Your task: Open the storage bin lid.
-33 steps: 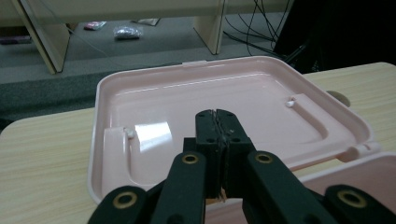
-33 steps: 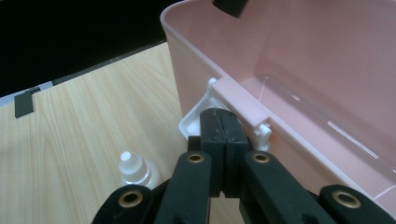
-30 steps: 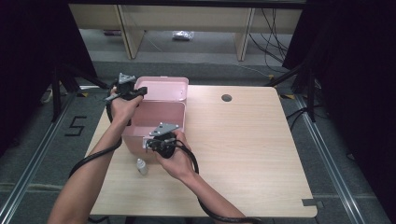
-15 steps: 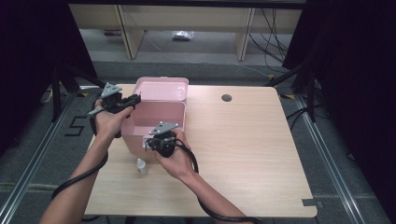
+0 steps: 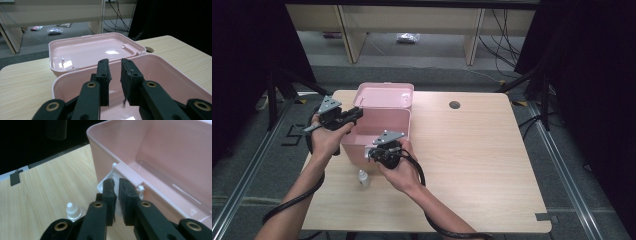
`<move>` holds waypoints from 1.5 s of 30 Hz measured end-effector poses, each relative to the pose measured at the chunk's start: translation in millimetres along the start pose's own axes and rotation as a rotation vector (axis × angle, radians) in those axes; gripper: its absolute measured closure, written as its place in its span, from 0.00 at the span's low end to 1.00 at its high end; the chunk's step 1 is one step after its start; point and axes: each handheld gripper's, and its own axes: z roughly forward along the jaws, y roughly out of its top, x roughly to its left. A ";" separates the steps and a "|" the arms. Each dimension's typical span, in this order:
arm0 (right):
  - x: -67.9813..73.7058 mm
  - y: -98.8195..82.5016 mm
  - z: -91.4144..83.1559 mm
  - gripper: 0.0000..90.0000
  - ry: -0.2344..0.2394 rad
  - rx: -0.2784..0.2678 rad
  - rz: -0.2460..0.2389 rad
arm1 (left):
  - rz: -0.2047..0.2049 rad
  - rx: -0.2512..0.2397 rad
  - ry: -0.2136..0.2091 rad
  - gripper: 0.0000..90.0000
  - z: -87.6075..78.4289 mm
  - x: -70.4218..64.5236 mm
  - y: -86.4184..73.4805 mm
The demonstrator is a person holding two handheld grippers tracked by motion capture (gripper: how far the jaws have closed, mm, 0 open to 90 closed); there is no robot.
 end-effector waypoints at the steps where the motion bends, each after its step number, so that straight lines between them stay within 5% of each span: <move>1: 0.4 0.2 -0.7 0.92 0.000 0.001 0.003 | 0.002 0.000 0.000 0.84 -0.6 0.0 -0.5; 27: 5.5 9.6 -16.3 0.88 0.008 -0.074 0.014 | 0.006 -0.036 -0.017 0.68 -27.9 -9.8 -12.9; 45: -11.6 4.9 -37.4 0.83 -0.015 -0.024 0.006 | 0.029 -0.007 -0.060 0.56 -65.2 -22.5 -34.2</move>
